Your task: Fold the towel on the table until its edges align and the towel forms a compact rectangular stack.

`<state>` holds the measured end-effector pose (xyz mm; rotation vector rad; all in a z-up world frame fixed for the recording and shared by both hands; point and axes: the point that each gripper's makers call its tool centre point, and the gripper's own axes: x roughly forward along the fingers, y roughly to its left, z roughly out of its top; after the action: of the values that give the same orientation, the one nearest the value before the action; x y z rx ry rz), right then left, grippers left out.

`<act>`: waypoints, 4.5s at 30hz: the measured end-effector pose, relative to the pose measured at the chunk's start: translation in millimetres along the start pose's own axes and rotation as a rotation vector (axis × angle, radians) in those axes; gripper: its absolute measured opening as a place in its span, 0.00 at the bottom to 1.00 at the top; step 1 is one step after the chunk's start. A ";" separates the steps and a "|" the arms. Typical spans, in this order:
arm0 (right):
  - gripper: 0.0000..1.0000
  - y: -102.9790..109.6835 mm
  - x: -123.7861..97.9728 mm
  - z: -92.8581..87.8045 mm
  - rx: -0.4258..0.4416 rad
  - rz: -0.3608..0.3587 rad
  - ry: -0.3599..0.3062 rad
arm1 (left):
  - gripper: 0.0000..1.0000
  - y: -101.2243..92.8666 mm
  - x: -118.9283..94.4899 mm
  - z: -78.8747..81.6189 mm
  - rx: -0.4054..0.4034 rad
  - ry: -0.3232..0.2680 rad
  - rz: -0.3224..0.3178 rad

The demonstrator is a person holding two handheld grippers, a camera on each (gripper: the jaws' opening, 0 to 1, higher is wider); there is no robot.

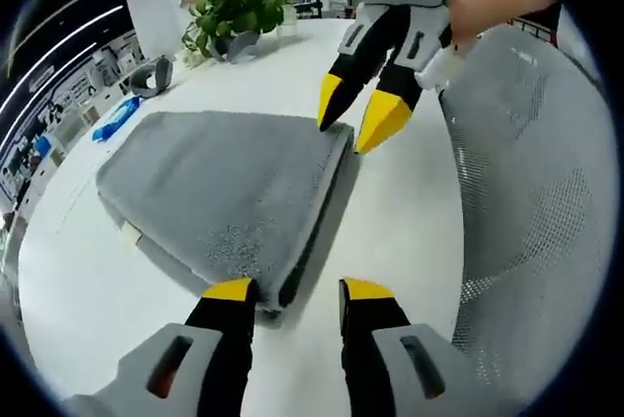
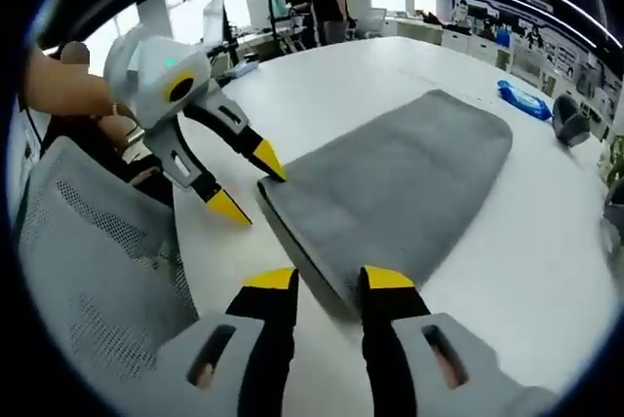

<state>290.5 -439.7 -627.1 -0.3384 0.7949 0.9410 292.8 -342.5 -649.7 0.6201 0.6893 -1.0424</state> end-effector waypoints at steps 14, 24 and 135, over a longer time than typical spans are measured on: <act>0.27 -4.0 11.6 -22.4 -0.153 -0.043 0.092 | 0.33 17.8 -5.7 16.2 0.040 -0.082 0.095; 0.18 -12.6 16.7 -26.3 -0.262 -0.129 0.137 | 0.28 16.0 9.8 6.6 0.058 -0.006 0.061; 0.04 -150.1 -0.4 145.6 -0.242 -0.406 -0.057 | 0.09 172.5 -21.7 92.0 -0.305 -0.049 0.393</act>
<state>480.4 -440.3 -539.4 -0.6546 0.5316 0.6595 463.3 -333.9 -551.7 0.4385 0.6366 -0.5718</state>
